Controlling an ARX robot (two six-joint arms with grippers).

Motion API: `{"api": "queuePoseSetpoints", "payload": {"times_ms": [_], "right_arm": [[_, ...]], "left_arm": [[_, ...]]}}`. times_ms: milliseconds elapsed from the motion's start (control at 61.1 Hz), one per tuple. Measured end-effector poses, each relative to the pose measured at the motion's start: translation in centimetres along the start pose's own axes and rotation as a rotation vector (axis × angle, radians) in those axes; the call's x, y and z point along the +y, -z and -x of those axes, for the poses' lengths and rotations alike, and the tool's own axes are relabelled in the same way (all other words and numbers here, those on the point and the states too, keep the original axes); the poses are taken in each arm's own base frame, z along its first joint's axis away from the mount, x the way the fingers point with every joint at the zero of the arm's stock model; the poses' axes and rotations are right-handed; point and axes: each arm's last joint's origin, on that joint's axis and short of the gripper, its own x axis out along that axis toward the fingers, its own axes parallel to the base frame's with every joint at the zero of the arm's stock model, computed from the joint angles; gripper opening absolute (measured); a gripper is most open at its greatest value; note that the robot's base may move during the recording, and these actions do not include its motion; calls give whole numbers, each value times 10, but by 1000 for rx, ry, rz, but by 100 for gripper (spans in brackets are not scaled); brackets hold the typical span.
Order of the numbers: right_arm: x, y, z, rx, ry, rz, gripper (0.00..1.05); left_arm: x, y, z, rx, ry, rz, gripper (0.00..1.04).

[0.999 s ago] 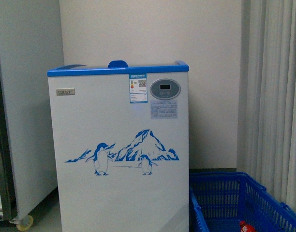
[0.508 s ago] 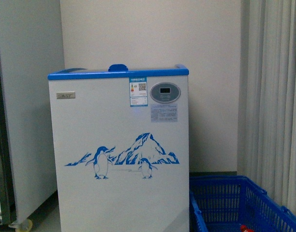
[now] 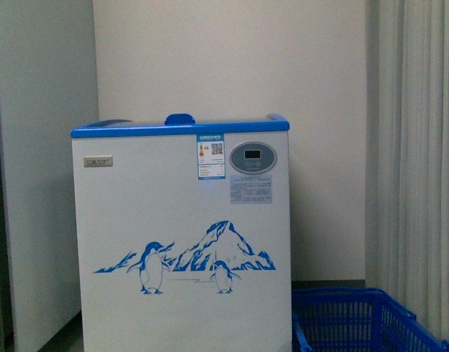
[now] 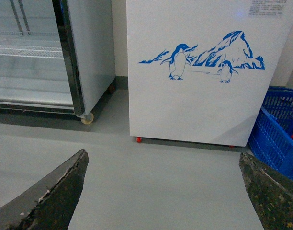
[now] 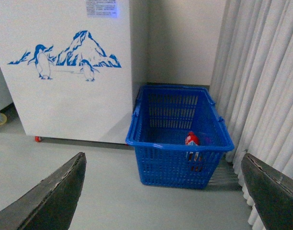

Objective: Put drink in fridge

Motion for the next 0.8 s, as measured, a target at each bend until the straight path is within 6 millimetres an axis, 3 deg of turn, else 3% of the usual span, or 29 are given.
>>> {"api": "queuePoseSetpoints", "payload": {"times_ms": [803], "right_arm": [[0,0,0,0,0,0,97]], "left_arm": [[0,0,0,0,1,0,97]]}}
